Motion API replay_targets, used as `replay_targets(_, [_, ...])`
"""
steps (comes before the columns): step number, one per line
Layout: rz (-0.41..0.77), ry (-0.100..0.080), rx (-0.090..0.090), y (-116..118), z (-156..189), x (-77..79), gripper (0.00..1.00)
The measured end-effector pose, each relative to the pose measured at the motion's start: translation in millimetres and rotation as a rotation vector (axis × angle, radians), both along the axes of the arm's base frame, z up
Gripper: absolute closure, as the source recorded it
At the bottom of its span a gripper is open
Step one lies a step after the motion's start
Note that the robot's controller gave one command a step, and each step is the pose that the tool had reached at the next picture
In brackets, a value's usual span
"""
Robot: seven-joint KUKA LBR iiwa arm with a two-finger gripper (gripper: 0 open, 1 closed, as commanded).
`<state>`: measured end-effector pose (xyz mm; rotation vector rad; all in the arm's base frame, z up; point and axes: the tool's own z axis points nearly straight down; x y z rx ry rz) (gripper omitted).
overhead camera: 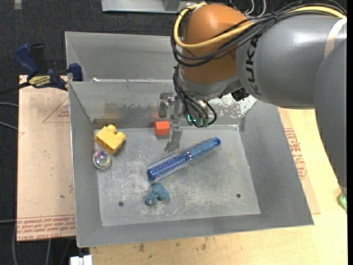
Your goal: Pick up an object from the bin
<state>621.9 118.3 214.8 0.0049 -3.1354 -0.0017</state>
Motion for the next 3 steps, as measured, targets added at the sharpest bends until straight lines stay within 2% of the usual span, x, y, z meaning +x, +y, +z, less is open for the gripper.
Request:
replay_targets(1, [0.151, 0.002, -0.001, -31, -128, -39.6, 0.00])
replay_targets(2, [0.151, -0.007, 0.001, -30, -123, -37.1, 1.00])
replay_targets(3, [0.141, -0.016, 0.001, -22, 0, -39.0, 1.00])
